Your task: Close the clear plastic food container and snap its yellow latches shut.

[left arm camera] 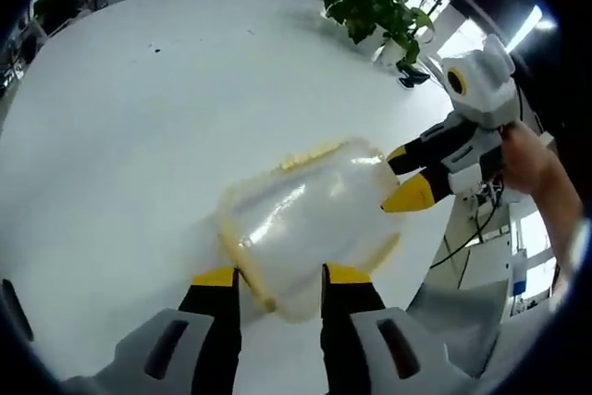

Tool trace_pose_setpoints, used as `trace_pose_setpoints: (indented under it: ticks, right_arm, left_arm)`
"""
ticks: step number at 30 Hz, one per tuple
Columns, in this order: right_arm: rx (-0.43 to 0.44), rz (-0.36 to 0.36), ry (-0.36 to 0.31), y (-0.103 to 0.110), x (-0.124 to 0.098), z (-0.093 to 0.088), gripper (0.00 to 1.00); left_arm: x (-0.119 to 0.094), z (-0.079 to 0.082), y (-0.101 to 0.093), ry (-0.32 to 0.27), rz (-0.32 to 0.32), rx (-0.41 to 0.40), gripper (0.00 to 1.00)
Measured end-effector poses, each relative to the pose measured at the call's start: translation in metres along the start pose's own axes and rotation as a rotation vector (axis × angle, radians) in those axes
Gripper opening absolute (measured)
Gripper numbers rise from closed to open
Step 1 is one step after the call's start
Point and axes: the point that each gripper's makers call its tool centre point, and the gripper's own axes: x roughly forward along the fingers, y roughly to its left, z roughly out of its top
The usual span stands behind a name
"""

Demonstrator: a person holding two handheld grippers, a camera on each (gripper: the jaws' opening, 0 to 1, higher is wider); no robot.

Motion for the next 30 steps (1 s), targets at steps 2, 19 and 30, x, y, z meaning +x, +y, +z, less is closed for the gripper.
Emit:
trace_pose_setpoints:
  ticks: [2,19,30]
  right_arm:
    - [0.016,0.006,0.0,-0.001,0.0,0.001,0.35]
    - [0.046,0.016,-0.029,0.0,0.005,0.012,0.38]
    - [-0.032,-0.019,-0.02,0.001,0.004,0.015,0.39]
  left_arm:
    - [0.002,0.001,0.001,0.0,-0.005,0.002,0.31]
    - [0.006,-0.001,0.003,-0.038,-0.027,-0.017,0.34]
    - [0.005,-0.001,0.003,-0.039,-0.041,0.008,0.36]
